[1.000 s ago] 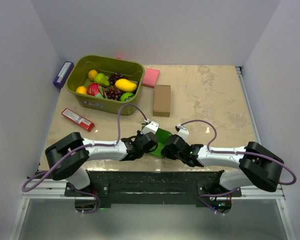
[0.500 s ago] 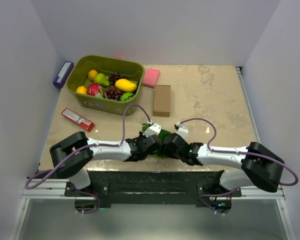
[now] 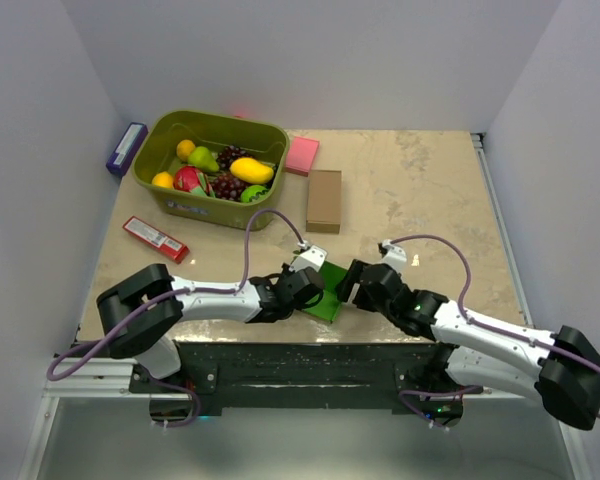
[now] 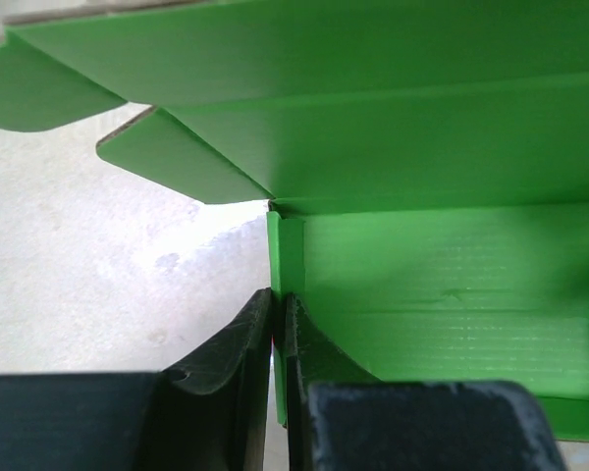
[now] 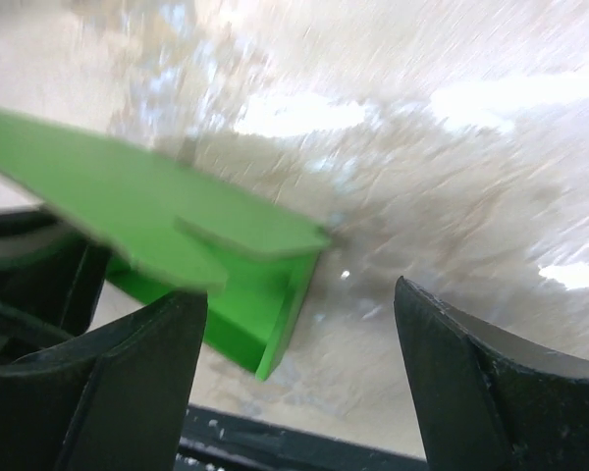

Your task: Fold the paper box

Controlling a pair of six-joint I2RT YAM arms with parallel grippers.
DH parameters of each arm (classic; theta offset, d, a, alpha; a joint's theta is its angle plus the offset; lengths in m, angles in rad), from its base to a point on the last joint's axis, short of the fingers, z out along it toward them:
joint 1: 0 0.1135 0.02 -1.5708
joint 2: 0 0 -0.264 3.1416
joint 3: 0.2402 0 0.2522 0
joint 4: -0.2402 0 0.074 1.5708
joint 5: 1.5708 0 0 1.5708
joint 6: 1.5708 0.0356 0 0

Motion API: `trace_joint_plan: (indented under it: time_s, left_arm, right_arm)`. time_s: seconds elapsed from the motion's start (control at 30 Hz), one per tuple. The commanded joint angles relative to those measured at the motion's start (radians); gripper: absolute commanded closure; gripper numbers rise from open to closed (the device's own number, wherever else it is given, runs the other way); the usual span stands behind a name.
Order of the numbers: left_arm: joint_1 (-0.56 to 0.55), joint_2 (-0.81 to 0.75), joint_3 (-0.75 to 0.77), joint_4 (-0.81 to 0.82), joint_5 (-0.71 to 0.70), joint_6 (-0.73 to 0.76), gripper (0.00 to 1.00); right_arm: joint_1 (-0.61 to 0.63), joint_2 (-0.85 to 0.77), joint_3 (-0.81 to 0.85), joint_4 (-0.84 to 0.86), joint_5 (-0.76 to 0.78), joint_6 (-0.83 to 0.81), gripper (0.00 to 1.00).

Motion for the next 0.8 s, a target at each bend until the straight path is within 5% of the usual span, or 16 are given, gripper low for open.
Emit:
trace_joint_plan:
  time_s: [0.0, 0.23, 0.53, 0.63, 0.77]
  left_arm:
    - [-0.013, 0.004, -0.039, -0.027, 0.168, -0.018, 1.0]
    - [-0.004, -0.007, -0.05, 0.004, 0.207, 0.042, 1.0]
    - [0.018, 0.009, -0.053, 0.047, 0.227, 0.099, 1.0]
    - [0.018, 0.05, -0.024, 0.018, 0.178, 0.109, 1.0]
    - [0.004, 0.116, 0.031, -0.063, 0.049, 0.103, 1.0]
  right_arm:
    - [-0.112, -0.08, -0.039, 0.156, -0.066, -0.212, 0.2]
    - [-0.129, -0.071, -0.005, 0.203, -0.112, -0.452, 0.28]
    - [-0.129, -0.093, -0.019, 0.183, -0.152, -0.504, 0.58]
    - [-0.129, -0.09, -0.013, 0.163, -0.161, -0.512, 0.78]
    - [-0.129, -0.111, -0.017, 0.155, -0.175, -0.527, 0.81]
